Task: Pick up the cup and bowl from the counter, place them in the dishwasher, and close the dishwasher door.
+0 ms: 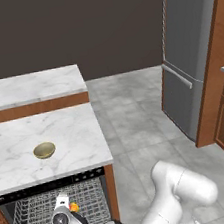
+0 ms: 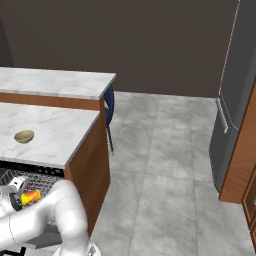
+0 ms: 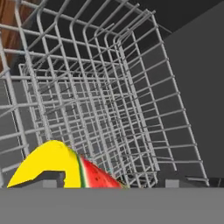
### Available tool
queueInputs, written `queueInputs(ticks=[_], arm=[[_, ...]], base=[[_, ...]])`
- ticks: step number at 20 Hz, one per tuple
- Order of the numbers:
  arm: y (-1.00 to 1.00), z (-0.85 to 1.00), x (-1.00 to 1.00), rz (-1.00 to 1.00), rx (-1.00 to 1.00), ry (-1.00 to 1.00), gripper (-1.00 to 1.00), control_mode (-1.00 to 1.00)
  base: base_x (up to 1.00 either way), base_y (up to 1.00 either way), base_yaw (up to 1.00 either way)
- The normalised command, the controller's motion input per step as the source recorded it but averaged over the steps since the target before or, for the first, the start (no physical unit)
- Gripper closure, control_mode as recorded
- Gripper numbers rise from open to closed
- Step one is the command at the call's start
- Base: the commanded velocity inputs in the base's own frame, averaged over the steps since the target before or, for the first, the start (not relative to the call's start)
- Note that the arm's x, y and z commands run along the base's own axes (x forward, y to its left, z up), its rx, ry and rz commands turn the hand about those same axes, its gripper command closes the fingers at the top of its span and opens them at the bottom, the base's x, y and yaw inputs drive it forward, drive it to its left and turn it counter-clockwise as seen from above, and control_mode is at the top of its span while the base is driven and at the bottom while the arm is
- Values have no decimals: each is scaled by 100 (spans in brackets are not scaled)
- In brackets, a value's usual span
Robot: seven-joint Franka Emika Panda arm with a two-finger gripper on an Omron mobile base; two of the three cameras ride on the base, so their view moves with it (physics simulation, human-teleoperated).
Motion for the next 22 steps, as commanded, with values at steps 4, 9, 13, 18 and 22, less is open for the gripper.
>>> queueInputs(ticks=[4, 9, 13, 18, 22], arm=[[23, 14, -49, 0, -3, -1, -100, -100], [9, 69, -7, 0, -8, 0, -100, -100], [3, 57, 0, 0, 0, 0, -100, -100], [1, 24, 0, 0, 0, 0, -100, -100], [0, 0, 0, 0, 0, 0, -100, -100]], base=[[0, 0, 0], [0, 0, 0], [0, 0, 0], [0, 0, 0], [0, 0, 0]])
